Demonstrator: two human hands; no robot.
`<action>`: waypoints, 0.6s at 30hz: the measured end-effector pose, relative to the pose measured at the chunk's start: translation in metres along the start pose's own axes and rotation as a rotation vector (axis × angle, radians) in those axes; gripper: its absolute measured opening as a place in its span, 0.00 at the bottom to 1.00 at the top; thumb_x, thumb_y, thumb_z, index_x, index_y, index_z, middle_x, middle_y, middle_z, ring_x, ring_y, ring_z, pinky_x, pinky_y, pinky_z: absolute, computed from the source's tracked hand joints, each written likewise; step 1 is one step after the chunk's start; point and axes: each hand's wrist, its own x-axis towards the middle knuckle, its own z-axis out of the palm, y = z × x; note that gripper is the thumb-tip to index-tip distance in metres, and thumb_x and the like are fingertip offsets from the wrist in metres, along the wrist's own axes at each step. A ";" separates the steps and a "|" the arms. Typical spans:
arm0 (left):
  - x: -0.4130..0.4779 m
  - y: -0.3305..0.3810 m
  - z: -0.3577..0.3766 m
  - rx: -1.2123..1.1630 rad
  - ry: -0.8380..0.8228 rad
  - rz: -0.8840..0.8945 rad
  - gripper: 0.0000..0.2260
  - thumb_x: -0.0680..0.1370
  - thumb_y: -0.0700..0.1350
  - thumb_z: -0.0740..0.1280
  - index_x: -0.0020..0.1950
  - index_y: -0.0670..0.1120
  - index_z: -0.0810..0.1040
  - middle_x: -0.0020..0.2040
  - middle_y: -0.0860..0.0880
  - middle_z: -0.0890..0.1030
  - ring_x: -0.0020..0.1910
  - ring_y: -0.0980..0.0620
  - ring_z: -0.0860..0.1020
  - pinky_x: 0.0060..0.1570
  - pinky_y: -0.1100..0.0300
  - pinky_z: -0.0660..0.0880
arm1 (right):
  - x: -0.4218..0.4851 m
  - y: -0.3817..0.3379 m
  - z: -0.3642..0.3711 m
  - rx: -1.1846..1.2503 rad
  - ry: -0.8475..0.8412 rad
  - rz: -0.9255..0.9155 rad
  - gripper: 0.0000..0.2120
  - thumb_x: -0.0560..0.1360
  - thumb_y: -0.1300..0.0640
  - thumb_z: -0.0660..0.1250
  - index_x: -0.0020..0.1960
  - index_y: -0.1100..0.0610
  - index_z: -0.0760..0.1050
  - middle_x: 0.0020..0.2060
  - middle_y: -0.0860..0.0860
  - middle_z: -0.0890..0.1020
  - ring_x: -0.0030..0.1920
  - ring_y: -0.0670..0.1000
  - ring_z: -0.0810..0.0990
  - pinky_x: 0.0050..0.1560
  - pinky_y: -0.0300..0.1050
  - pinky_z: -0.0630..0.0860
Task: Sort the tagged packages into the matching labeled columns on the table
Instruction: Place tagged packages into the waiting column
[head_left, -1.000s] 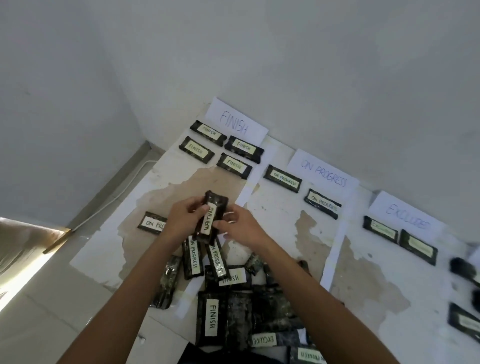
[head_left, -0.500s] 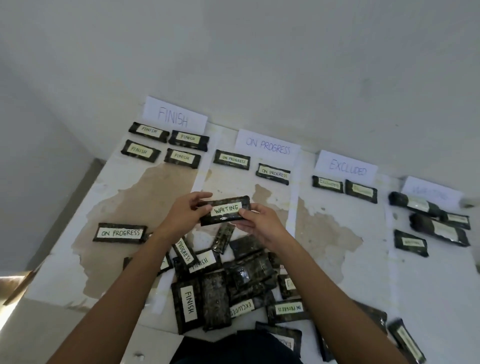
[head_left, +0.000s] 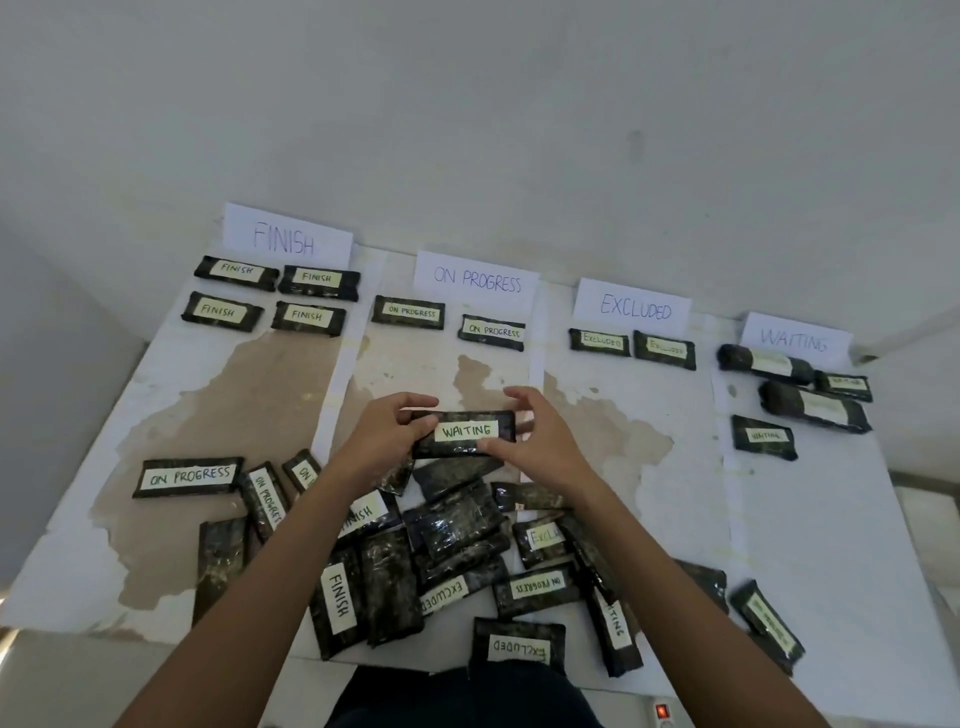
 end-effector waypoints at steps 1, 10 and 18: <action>-0.001 0.002 0.009 0.021 -0.021 0.009 0.08 0.77 0.36 0.65 0.55 0.44 0.78 0.45 0.44 0.83 0.41 0.51 0.81 0.38 0.63 0.79 | -0.003 0.004 -0.009 -0.171 -0.005 -0.105 0.32 0.66 0.52 0.77 0.67 0.50 0.68 0.58 0.47 0.72 0.56 0.45 0.73 0.55 0.39 0.72; -0.005 0.029 0.114 0.255 -0.121 0.117 0.10 0.77 0.51 0.65 0.58 0.53 0.76 0.49 0.51 0.82 0.48 0.54 0.80 0.51 0.55 0.78 | -0.028 0.056 -0.100 -0.678 -0.015 -0.300 0.28 0.68 0.52 0.74 0.65 0.52 0.69 0.58 0.49 0.75 0.57 0.51 0.67 0.60 0.47 0.67; 0.006 0.047 0.236 0.514 -0.192 0.339 0.13 0.78 0.47 0.64 0.62 0.50 0.74 0.54 0.54 0.78 0.51 0.57 0.75 0.50 0.66 0.69 | -0.064 0.135 -0.226 -0.641 0.120 -0.152 0.28 0.69 0.56 0.74 0.67 0.54 0.69 0.59 0.51 0.74 0.59 0.52 0.69 0.62 0.46 0.67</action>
